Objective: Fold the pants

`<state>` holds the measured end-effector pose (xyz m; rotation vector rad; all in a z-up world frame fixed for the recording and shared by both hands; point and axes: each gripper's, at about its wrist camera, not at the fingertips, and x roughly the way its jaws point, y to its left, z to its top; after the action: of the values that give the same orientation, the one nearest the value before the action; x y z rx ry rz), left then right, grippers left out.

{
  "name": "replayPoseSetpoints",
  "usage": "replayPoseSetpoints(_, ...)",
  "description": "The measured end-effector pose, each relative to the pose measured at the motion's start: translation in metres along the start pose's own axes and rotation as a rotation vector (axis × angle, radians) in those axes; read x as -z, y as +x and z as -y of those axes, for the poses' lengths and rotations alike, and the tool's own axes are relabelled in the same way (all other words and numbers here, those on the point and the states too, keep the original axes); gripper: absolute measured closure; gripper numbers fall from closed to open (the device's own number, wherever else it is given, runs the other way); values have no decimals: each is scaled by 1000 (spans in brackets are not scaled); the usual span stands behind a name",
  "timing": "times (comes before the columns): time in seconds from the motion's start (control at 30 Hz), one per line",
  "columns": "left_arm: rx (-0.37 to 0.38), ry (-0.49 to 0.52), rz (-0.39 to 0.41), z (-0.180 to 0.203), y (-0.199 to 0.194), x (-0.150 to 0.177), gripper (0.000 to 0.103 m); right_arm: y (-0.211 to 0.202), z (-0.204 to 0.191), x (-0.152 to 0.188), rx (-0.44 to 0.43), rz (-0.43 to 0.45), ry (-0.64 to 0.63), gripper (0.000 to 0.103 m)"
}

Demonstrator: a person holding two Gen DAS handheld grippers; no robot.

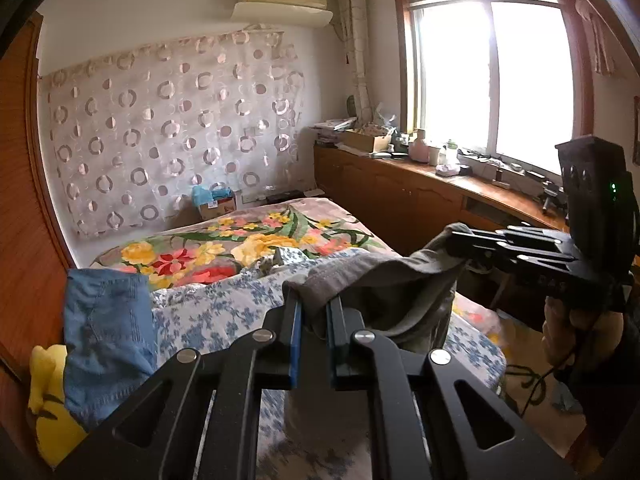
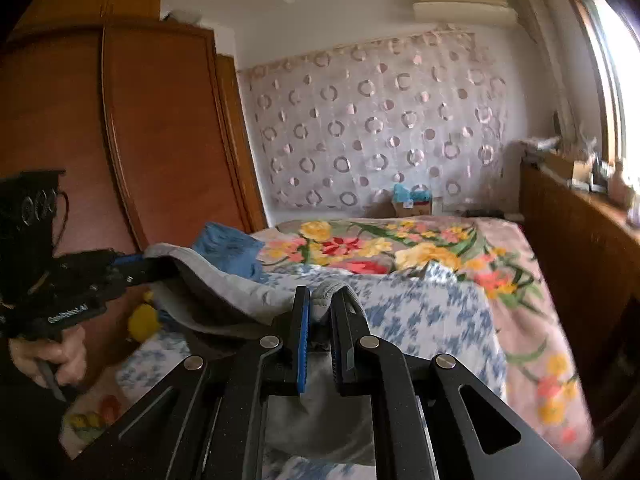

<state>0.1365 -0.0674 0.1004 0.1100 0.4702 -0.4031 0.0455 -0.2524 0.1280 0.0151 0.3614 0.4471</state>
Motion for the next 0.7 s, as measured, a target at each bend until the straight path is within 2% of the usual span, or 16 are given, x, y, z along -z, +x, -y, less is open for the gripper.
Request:
replayPoseSetpoints(0.1,-42,-1,6,-16,13,-17,92,28,-3,-22,14,-14,-36,94)
replayPoseSetpoints(0.23,-121,12,60,-25,14,-38,92,54,-9,-58,39,9,-64,94)
replayPoseSetpoints(0.3,-81,-14,81,-31,8,-32,92,59,-17,-60,44,15,-65,94)
replayPoseSetpoints(0.33,-73,-19,77,-32,8,-27,92,64,-20,-58,41,-10,-54,94)
replayPoseSetpoints(0.43,-98,-13,36,-34,11,3,92,73,-34,-39,31,-48,-81,94)
replayPoseSetpoints(0.57,-94,-20,-31,-36,17,45,92,92,-46,-3,3,-121,-101,94)
replayPoseSetpoints(0.7,-56,-41,-103,-33,17,87,92,105,-52,38,-34,-197,-74,94)
